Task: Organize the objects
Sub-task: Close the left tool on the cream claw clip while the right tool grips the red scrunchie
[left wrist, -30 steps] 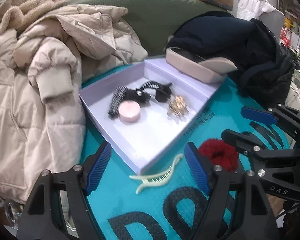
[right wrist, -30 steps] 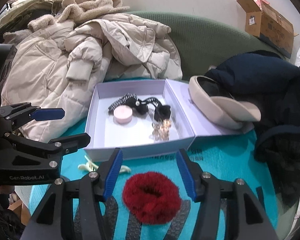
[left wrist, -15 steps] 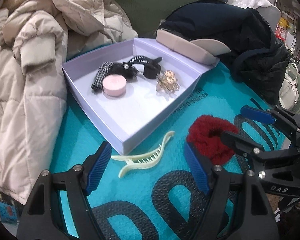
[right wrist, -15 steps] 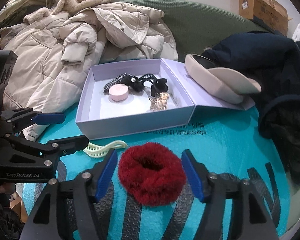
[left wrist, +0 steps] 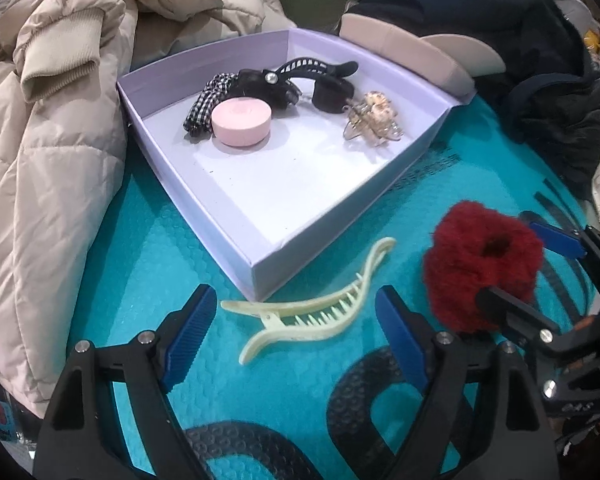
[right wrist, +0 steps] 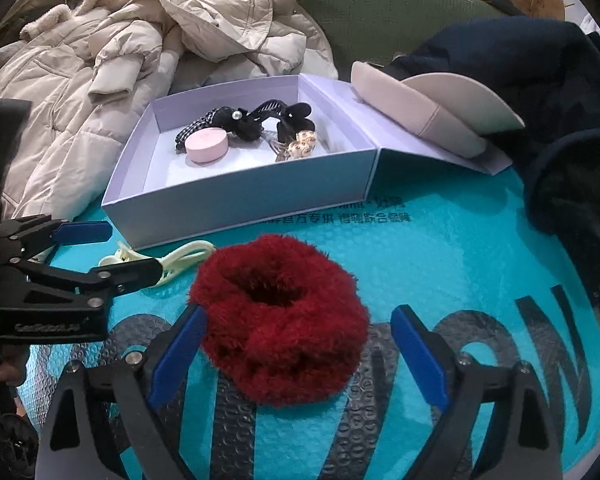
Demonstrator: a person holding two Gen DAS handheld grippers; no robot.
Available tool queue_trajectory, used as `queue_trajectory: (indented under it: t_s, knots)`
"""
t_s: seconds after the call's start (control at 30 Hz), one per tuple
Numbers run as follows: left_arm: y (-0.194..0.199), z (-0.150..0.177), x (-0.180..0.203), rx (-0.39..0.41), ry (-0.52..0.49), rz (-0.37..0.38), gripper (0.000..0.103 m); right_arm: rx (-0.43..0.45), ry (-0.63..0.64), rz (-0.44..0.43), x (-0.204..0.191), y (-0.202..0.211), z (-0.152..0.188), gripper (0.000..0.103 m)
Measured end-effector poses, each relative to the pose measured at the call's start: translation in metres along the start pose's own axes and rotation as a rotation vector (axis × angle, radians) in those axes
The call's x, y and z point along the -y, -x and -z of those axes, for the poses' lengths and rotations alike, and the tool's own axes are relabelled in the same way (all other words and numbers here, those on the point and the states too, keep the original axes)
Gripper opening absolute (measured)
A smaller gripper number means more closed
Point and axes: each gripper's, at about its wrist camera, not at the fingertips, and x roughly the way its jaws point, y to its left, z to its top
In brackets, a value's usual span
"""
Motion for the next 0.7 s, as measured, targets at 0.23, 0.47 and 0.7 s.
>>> queue_trajectory:
  t_s: [0.23,0.47,0.7]
  knots:
    - [-0.013,0.000,0.005,0.010,-0.022,-0.010,0.082,0.011,-0.012,-0.059,0.001,-0.011,0.002,0.094]
    - [-0.017,0.004,-0.003,0.020,0.025,0.029,0.082,-0.002,-0.030,-0.106,0.004,-0.017,0.001,0.072]
    - [-0.013,0.013,0.002,0.041,0.014,0.031,0.081,0.037,-0.051,-0.109,0.016,-0.011,0.009,0.040]
